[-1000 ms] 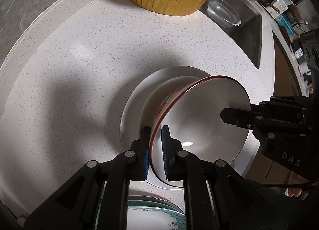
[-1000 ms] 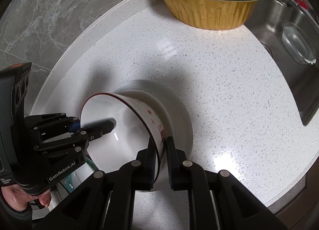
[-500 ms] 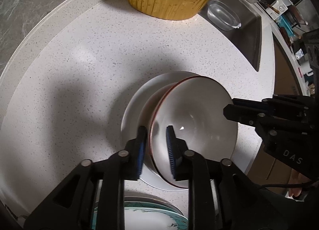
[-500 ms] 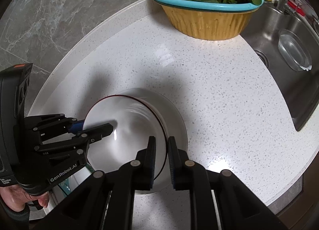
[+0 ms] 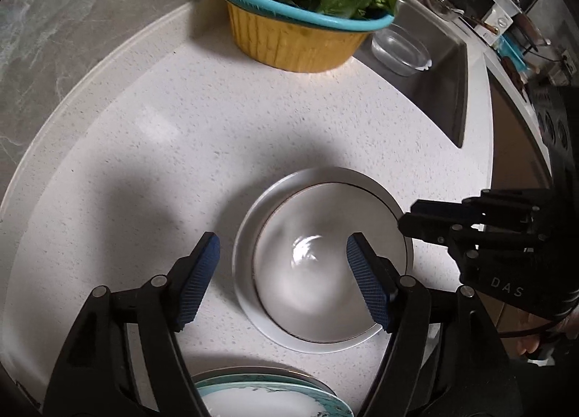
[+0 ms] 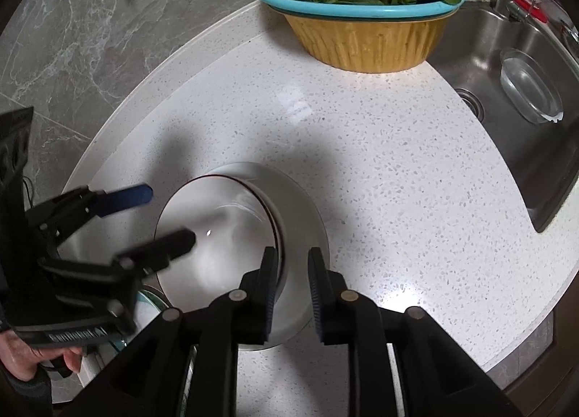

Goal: Organize plates and bowls
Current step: 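Reach both grippers to the rim of the nested bowl stack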

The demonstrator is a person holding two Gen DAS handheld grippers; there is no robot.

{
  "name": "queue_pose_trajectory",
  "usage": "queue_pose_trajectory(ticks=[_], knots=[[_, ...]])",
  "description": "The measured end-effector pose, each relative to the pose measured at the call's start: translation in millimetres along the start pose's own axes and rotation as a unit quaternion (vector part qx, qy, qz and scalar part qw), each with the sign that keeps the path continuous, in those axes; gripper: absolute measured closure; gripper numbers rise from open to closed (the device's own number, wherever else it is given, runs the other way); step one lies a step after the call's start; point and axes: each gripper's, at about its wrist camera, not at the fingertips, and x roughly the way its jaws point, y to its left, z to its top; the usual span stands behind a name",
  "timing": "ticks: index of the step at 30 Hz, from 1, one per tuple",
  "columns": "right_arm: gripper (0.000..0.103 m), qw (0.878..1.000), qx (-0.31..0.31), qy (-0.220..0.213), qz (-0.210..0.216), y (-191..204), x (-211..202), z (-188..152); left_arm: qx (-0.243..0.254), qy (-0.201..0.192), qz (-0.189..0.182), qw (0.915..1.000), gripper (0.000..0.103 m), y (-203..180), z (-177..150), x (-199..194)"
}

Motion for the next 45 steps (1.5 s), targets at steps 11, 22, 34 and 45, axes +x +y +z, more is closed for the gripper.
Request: queue_pose_trajectory(ticks=[11, 22, 34, 45], knots=[[0.037, 0.994, -0.007, -0.101, 0.037, -18, -47, -19, 0.005, -0.014, -0.001, 0.9999, 0.025, 42, -20, -31], [0.020, 0.994, 0.053, -0.095, 0.031, -56, -33, -37, -0.010, 0.024, -0.020, 0.9995, 0.025, 86, -59, 4], [0.039, 0.997, 0.048, -0.033, 0.051, -46, 4, -38, 0.007, 0.049, -0.034, 0.9982, 0.024, 74, -52, 40], [0.042, 0.998, 0.044, -0.024, 0.047, -46, 14, -34, -0.013, 0.056, -0.022, 0.9981, 0.024, 72, -43, 57]])
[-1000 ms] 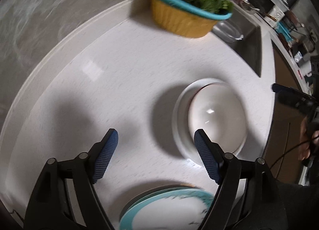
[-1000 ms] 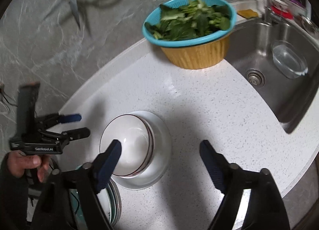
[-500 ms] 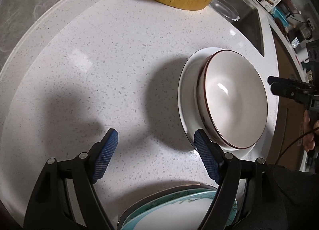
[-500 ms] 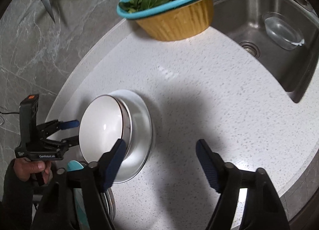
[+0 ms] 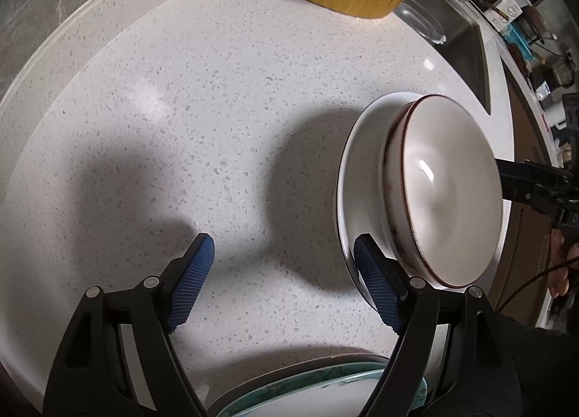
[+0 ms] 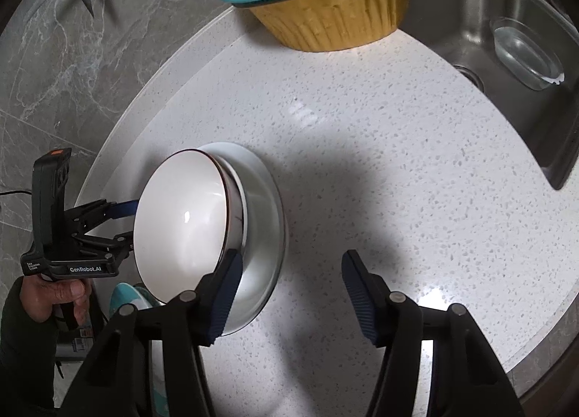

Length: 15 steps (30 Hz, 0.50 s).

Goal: Organize plates and bowls
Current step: 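Reach both grippers to the rim of the nested bowl stack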

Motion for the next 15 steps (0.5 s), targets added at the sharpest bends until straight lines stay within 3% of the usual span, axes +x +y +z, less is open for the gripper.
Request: queue_pose_trajectory(ticks=[8, 15], knots=[[0.043, 1.000, 0.005, 0.013, -0.001, -5, 3, -6, -0.007, 0.032, -0.023, 0.9992, 0.023, -4, 1, 28], [0.054, 1.000, -0.013, 0.016, -0.001, 3, 20, 2, -0.004, 0.031, -0.021, 0.9993, 0.022, 0, 8, 33]])
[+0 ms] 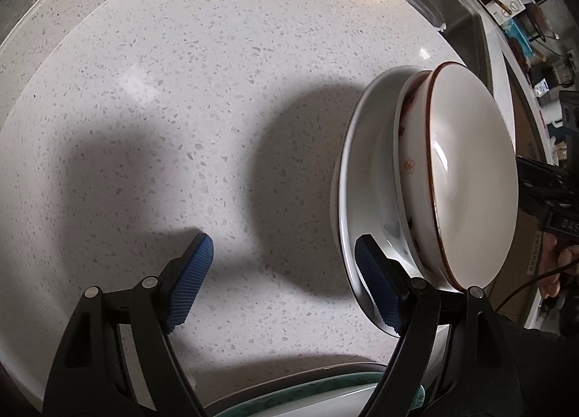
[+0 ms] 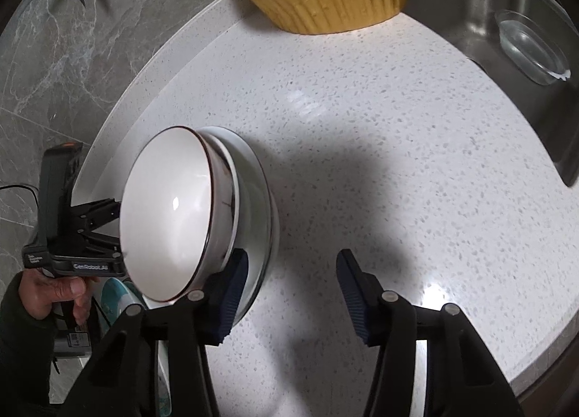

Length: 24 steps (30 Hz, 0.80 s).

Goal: Organize plates and bowls
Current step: 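Reach both grippers to the rim of the nested bowl stack, then close both grippers on the rim of the nested bowl stack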

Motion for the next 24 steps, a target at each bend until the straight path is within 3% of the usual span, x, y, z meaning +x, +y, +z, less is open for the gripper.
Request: queue_pose_trajectory(ticks=[8, 13, 18, 24], knots=[[0.056, 1.000, -0.028, 0.012, -0.008, 7, 26, 4, 0.010, -0.017, 0.000, 0.9998, 0.024, 0, 2, -3], [0.060, 0.999, -0.048, -0.003, -0.009, 16, 33, 2, 0.050, -0.030, 0.049, 0.9971, 0.025, -18, 2, 5], [0.062, 0.998, -0.057, -0.020, -0.024, 20, 37, 3, 0.048, -0.039, 0.040, 0.9973, 0.026, -23, 5, 8], [0.053, 0.997, -0.046, -0.035, -0.042, 13, 34, 6, 0.019, -0.022, 0.028, 0.9992, 0.026, -16, 13, 6]])
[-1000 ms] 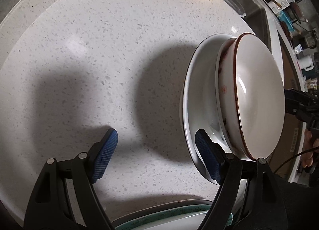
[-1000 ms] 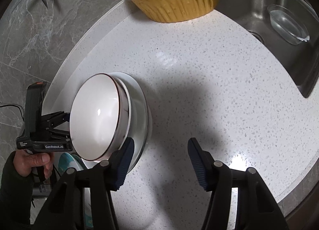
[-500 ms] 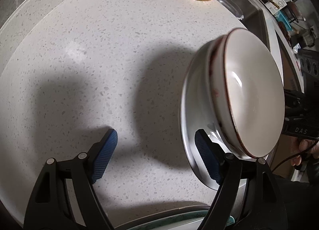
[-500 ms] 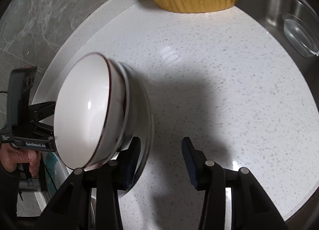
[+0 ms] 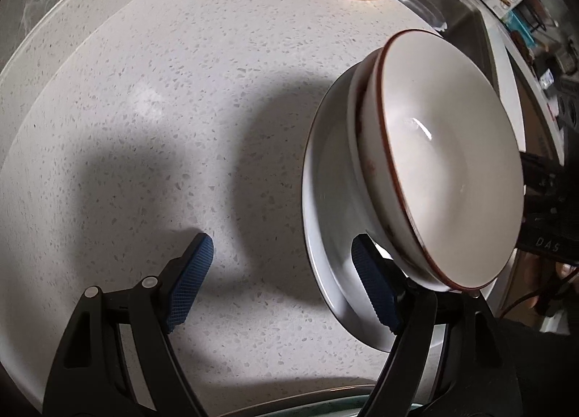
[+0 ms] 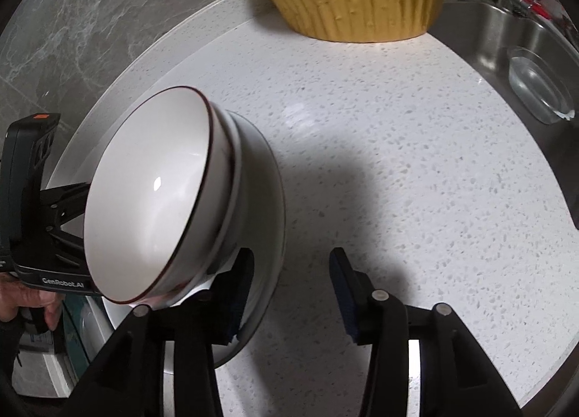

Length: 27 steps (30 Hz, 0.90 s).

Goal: Organize plates and bowls
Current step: 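Close both grippers on the rim of the nested bowl stack, then lift and carry the bowl stack with both grippers over the teal plates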

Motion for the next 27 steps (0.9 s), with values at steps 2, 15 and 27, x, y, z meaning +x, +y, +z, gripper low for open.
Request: queue_pose_trajectory(ticks=[2, 15, 27], knots=[[0.049, 1.000, 0.005, -0.001, -0.001, -3, 0, 1, -0.011, 0.000, 0.000, 0.9999, 0.026, 5, 1, -2], [0.045, 0.997, 0.066, 0.042, 0.022, -29, 1, 24, -0.026, 0.018, -0.042, 0.9986, 0.070, 8, 10, -7], [0.087, 0.995, 0.067, 0.043, 0.057, -26, 3, 25, -0.011, 0.011, -0.041, 0.9991, 0.092, -5, 10, -16]])
